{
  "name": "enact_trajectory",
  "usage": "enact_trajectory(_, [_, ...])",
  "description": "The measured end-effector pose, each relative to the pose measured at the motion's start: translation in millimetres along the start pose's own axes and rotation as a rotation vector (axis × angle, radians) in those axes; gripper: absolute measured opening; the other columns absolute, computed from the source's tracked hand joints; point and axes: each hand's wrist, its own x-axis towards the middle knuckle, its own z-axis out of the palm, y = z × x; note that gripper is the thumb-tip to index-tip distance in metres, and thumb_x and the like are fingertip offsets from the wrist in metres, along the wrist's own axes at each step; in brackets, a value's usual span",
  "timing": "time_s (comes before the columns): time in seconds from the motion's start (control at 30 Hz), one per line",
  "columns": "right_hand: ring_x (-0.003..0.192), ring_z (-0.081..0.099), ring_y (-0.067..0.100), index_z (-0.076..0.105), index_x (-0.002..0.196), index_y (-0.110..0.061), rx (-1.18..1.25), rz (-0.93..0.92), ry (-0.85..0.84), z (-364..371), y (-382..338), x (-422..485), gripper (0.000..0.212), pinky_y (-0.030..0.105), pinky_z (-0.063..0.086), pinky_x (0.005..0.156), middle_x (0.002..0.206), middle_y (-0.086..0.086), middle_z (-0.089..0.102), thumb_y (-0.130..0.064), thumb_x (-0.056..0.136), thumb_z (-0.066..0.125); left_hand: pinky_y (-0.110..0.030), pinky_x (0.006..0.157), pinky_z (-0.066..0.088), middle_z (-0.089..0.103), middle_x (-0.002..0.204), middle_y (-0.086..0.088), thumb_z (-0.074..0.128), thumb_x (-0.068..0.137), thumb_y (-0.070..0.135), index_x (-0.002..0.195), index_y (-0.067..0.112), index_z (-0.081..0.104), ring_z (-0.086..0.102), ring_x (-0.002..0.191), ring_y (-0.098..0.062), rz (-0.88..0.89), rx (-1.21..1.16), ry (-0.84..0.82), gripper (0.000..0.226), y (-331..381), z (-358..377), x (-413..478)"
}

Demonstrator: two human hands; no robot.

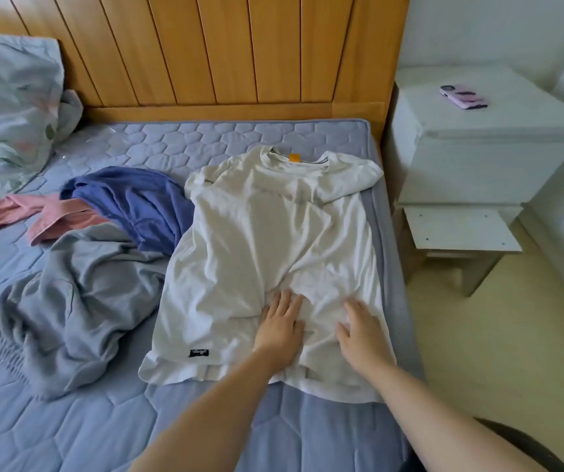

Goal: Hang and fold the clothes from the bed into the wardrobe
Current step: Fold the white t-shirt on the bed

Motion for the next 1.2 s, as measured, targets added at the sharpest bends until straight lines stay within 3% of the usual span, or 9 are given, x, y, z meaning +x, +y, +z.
enact_trajectory(0.2, [0.147,0.0,0.014,0.029,0.144,-0.022,-0.127,-0.139,-0.257,9,1,-52,0.088,0.044,0.011,0.116,0.158,-0.001,0.009,-0.067,0.075,0.057,-0.018,0.109,-0.017,-0.023,0.148,0.024,0.042,0.087,0.062,0.147,0.034,-0.011,-0.024,0.139,0.004,0.173,-0.01,-0.01,0.085,-25,14,-75])
enact_trajectory(0.3, [0.146,0.008,0.019,0.029,0.144,-0.022,-0.365,-0.192,-0.335,-3,9,-59,0.074,0.043,0.013,0.115,0.157,0.001,0.011,-0.046,0.081,0.059,-0.026,0.118,0.004,0.0,0.158,0.015,0.052,0.088,0.054,0.152,0.026,0.005,0.0,0.146,-0.006,0.107,0.021,0.063,0.084,-27,10,-93])
enact_trajectory(0.4, [0.106,0.052,0.024,0.057,0.092,-0.014,-0.443,-0.242,-0.104,-15,5,-67,0.02,0.03,0.035,0.082,0.102,0.0,0.053,-0.001,0.081,0.048,-0.033,0.101,0.035,0.039,0.143,0.003,0.051,0.092,0.036,0.145,0.022,0.032,0.035,0.132,-0.02,0.02,0.136,0.135,0.059,-20,0,-97])
enact_trajectory(0.53, [0.056,0.048,0.029,0.041,0.055,-0.009,-0.276,-0.237,0.349,-43,2,-67,0.035,0.032,0.025,0.054,0.058,0.01,0.045,0.023,0.046,0.049,-0.033,0.057,0.039,0.059,0.087,-0.009,0.059,0.071,-0.002,0.095,0.011,0.066,0.06,0.081,-0.031,0.103,0.231,0.283,0.028,-19,-33,-93])
enact_trajectory(0.6, [0.056,0.045,0.029,0.047,0.057,-0.005,-0.291,-0.169,0.478,-53,5,-70,0.031,0.032,0.027,0.055,0.061,0.013,0.05,0.023,0.045,0.052,-0.028,0.04,0.036,0.055,0.068,-0.009,0.062,0.05,-0.011,0.075,0.008,0.066,0.057,0.055,-0.029,0.172,0.271,0.382,0.032,-28,-47,-99])
enact_trajectory(0.77, [0.107,0.052,0.024,0.059,0.101,-0.017,-0.655,0.239,-0.23,-41,22,-73,0.021,0.028,0.039,0.078,0.114,0.004,0.057,-0.007,0.087,0.047,-0.03,0.068,0.03,0.063,0.081,0.0,0.055,0.068,0.011,0.083,0.018,0.058,0.06,0.081,-0.026,0.159,0.384,-0.002,0.017,-36,-40,-112])
enact_trajectory(0.93, [0.109,0.043,0.023,0.054,0.102,-0.022,-0.416,0.047,-0.203,-33,26,-71,0.023,0.032,0.035,0.083,0.112,-0.001,0.051,-0.033,0.082,0.049,-0.03,0.065,0.036,0.055,0.072,0.007,0.062,0.077,0.047,0.076,0.025,0.047,0.054,0.072,-0.019,0.241,0.201,-0.026,0.026,-36,-40,-120])
enact_trajectory(1.07, [0.101,0.048,0.018,0.06,0.104,-0.022,-0.307,-0.161,-0.046,-24,22,-73,0.04,0.031,0.034,0.085,0.103,-0.006,0.057,-0.055,0.089,0.043,-0.028,0.063,0.036,0.048,0.078,0.011,0.057,0.089,0.044,0.082,0.023,0.054,0.05,0.071,-0.012,0.017,-0.078,0.053,0.022,-32,-34,-118])
enact_trajectory(1.2, [0.107,0.046,0.02,0.054,0.116,-0.021,-0.538,-0.239,-0.228,-20,17,-77,0.031,0.032,0.035,0.088,0.115,-0.003,0.053,-0.036,0.088,0.054,-0.027,0.063,0.035,0.047,0.082,0.011,0.061,0.083,0.036,0.092,0.023,0.052,0.048,0.076,-0.013,0.002,0.045,-0.022,0.019,-29,-29,-115])
